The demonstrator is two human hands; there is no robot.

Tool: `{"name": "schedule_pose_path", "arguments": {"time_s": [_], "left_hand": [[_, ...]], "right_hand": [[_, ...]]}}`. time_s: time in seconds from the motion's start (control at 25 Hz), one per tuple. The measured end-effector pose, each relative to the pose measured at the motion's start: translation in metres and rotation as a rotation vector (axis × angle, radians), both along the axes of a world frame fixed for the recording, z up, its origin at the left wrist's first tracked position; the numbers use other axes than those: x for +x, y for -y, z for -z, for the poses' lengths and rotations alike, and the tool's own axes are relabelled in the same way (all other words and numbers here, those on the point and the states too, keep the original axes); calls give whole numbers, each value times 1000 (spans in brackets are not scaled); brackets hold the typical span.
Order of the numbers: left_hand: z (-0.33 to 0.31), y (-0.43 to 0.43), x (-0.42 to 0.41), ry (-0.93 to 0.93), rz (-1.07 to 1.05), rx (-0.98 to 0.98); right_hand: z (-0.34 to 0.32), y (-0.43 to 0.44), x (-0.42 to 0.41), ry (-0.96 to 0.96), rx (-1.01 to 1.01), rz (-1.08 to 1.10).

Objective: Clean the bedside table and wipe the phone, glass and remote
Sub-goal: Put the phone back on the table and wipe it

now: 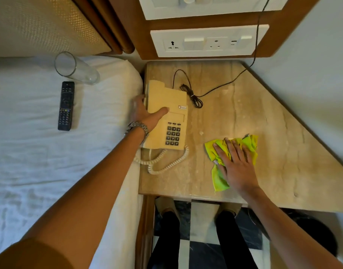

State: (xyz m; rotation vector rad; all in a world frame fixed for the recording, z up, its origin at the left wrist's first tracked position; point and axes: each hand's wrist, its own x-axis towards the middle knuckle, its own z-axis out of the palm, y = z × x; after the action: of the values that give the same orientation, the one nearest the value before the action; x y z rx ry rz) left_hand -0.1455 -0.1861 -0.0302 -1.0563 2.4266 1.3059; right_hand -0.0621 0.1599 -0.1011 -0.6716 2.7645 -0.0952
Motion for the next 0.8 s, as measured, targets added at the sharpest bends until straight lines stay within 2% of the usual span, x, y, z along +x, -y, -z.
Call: {"name": "schedule_pose_path", "arguments": {"time_s": [0.2, 0.4, 0.48, 0.56, 0.68, 0.8], "left_hand": [[20, -64, -43, 18, -58, 233], [29, -87, -62, 14, 39, 201], [29, -82, -71, 23, 81, 185], [27, -79, -79, 25, 95, 187], [27, -75, -83, 23, 165, 123], [30, -65, -70, 19, 167, 124]], "right_hand": [[-1, -50, -2, -37, 27, 67], [-12, -73, -13, -22, 66, 188], [-22, -73, -35, 4, -8, 354], [-38, -65, -62, -16, -163, 461], [-67, -22, -113, -130, -338, 286], [-78, 41, -170, -149, -335, 118]]}}
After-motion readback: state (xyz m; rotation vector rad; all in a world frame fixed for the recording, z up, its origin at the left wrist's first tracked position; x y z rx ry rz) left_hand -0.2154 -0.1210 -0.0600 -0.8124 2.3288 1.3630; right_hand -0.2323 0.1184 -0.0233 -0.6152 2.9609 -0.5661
